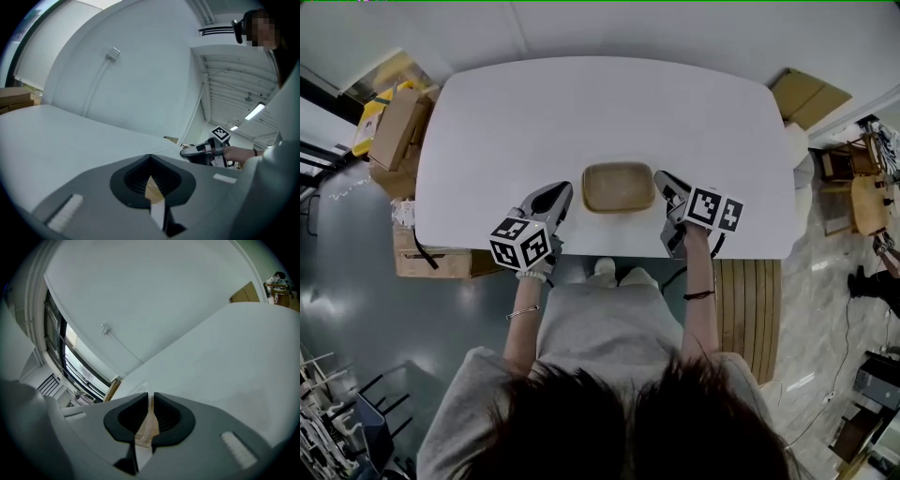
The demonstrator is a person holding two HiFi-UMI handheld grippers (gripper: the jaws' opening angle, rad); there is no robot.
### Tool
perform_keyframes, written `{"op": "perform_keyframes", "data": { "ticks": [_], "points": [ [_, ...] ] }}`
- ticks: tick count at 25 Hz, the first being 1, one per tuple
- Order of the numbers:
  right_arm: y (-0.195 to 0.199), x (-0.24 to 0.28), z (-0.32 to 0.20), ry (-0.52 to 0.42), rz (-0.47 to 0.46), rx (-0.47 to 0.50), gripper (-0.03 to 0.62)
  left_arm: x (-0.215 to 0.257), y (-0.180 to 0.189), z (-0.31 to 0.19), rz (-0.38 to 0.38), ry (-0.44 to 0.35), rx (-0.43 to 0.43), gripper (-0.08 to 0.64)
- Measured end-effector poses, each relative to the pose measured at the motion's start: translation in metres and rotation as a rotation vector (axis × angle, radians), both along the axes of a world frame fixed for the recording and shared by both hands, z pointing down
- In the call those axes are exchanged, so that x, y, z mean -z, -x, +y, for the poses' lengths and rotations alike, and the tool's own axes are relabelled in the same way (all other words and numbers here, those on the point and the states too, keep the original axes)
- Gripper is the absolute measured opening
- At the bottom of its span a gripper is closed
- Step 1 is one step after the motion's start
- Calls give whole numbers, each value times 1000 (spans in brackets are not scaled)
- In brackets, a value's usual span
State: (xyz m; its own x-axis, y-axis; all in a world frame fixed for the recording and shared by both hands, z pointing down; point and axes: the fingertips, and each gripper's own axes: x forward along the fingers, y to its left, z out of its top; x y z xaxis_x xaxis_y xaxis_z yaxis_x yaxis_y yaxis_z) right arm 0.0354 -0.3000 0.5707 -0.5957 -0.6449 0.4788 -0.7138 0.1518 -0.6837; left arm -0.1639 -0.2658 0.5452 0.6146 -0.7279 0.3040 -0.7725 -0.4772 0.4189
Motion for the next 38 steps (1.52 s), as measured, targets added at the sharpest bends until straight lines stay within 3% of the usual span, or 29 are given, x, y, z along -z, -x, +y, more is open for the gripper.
{"op": "perform_keyframes", "data": {
  "ticks": [30, 38],
  "points": [
    [5, 122, 17, -276, -16, 57, 49, 103, 16, 18, 35, -196, -35, -9],
    [7, 154, 27, -343, -60, 84, 49, 132, 15, 25, 40, -254, -41, -9]
  ]
}}
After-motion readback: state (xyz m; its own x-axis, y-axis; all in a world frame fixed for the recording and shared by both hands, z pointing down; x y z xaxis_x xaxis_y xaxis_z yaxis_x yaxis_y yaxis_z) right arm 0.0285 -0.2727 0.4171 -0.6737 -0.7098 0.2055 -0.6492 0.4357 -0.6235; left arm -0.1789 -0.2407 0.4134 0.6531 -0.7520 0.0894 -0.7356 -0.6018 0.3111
